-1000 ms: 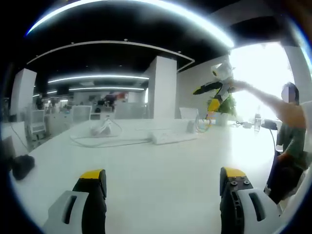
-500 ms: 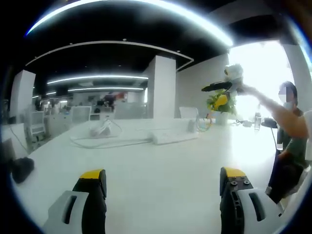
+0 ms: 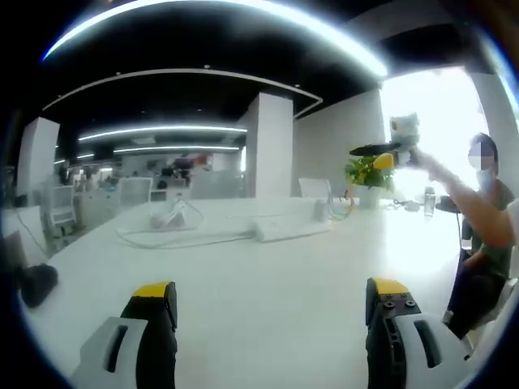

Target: Straighten the power strip on the desk, plug the charger into it

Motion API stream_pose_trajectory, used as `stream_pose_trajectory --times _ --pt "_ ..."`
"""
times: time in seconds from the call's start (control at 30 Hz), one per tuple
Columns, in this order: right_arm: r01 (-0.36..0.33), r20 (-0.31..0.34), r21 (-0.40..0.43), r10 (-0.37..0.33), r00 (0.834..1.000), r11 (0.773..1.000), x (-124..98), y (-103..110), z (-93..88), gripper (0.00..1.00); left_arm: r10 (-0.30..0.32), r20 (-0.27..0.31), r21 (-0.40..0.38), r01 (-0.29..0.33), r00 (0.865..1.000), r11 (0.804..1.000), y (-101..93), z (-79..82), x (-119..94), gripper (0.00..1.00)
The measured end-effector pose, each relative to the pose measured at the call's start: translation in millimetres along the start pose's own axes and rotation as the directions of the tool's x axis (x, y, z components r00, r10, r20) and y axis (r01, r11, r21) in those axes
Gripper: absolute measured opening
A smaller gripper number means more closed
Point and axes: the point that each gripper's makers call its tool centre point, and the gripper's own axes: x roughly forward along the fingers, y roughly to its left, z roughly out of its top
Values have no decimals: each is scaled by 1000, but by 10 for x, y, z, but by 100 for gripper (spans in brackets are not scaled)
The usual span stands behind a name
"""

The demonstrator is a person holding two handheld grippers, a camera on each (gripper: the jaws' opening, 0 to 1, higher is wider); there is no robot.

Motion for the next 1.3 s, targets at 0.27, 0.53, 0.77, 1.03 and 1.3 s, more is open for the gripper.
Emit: stream_pose_trajectory --times 0.27,0.53,0.77,1.03,1.3 --pt "39 62 27 -40 997 999 -229 85 -55 100 3 4 2 -3 1000 1000 8 21 -13 99" --pt "69 147 87 -81 986 994 -527 165 -68 100 10 10 -2 -10 1000 1000 37 32 -38 99" --pt "107 159 121 -125 979 987 -691 174 -185 100 16 9 -5 -16 1000 1000 65 26 -33 99" --pt "144 197 175 -178 964 974 -871 207 -251 100 15 4 -11 -15 1000 1000 64 3 -6 99" --pt "164 187 179 -197 962 970 -902 364 -361 100 13 5 -9 -13 1000 1000 54 14 12 99"
